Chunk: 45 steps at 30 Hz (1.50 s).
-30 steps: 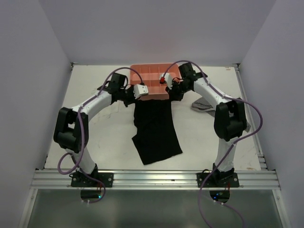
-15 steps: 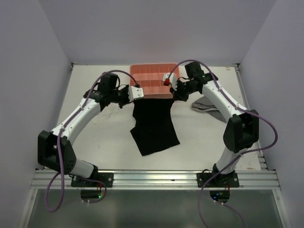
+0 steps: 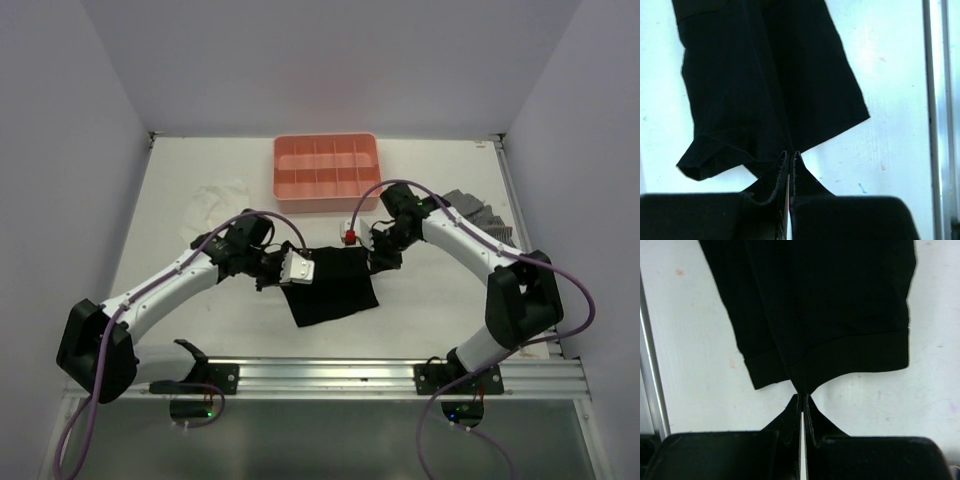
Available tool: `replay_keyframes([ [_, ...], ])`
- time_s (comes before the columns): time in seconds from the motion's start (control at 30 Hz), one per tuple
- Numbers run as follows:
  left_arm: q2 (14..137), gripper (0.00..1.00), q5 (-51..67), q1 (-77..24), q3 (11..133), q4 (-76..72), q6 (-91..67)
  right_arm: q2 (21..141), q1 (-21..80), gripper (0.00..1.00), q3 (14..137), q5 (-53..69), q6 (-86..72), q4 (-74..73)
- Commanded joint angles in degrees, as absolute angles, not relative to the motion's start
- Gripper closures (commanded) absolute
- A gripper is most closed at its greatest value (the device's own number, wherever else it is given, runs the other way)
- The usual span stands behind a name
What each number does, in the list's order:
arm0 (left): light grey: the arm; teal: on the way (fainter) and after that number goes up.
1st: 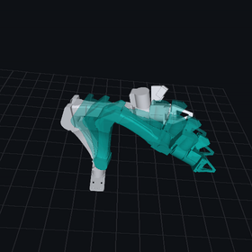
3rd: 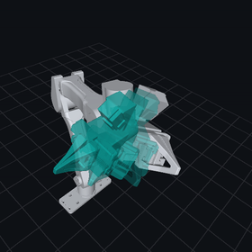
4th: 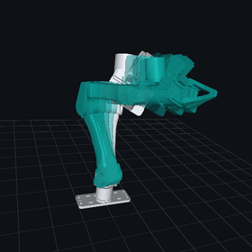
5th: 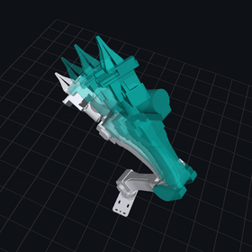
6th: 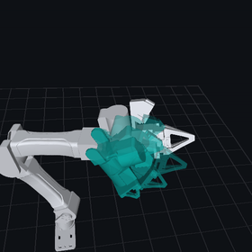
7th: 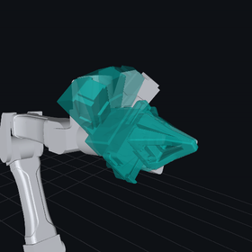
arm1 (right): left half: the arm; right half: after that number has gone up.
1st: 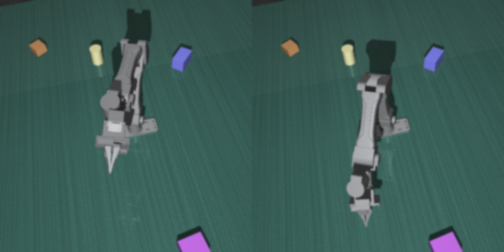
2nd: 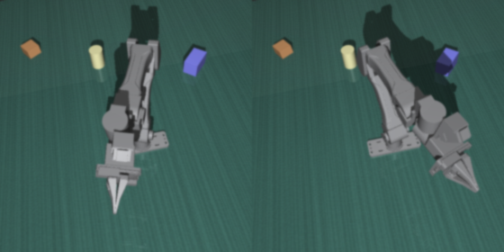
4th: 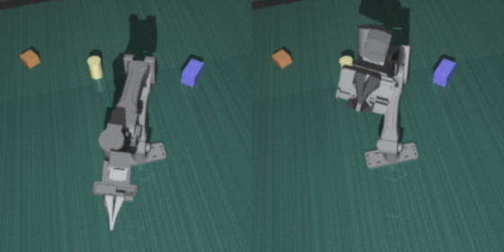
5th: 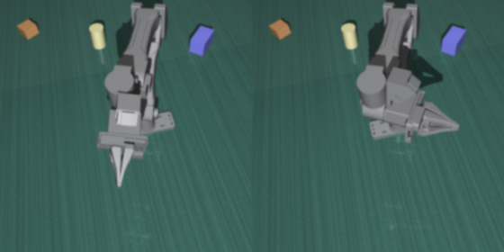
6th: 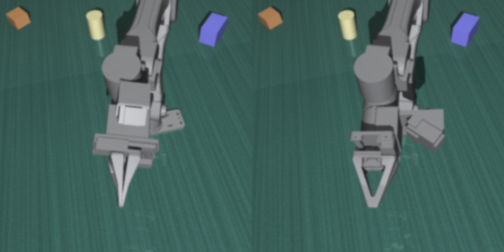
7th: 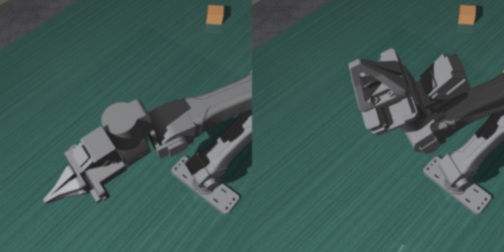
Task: Roll the underwear
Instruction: Fold the underwear
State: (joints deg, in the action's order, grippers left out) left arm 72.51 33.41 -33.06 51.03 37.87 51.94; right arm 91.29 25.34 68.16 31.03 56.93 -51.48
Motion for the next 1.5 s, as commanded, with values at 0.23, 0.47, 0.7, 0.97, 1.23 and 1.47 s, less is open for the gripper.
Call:
replay_keyframes([
  [0.23, 72.3, 1.0, 34.1, -40.5, 46.5, 38.1, 48.3, 87.1, 27.2, 1.0, 62.7, 29.6, 59.7, -50.5],
  [0.47, 76.5, 1.0, 31.6, -44.9, 43.6, 33.9, 45.6, 87.6, 29.3, 1.0, 58.3, 28.8, 60.0, -48.1],
  [0.7, 78.3, 0.7, 32.3, -45.0, 44.6, 36.3, 46.8, 86.2, 31.2, 0.81, 57.0, 28.2, 60.7, -50.4],
  [0.97, 69.1, 0.61, 32.8, -44.7, 48.8, 37.3, 41.1, 81.2, 29.9, 0.68, 62.0, 28.3, 53.6, -49.8],
  [1.23, 74.8, 0.7, 24.6, -34.6, 50.8, 19.3, 25.8, 89.7, 29.9, 0.78, 61.4, 31.6, 28.5, -38.3],
  [1.47, 89.4, 0.8, 21.9, -31.4, 56.7, 17.3, 23.1, 98.7, 29.9, 0.77, 60.5, 28.8, 22.7, -31.5],
])
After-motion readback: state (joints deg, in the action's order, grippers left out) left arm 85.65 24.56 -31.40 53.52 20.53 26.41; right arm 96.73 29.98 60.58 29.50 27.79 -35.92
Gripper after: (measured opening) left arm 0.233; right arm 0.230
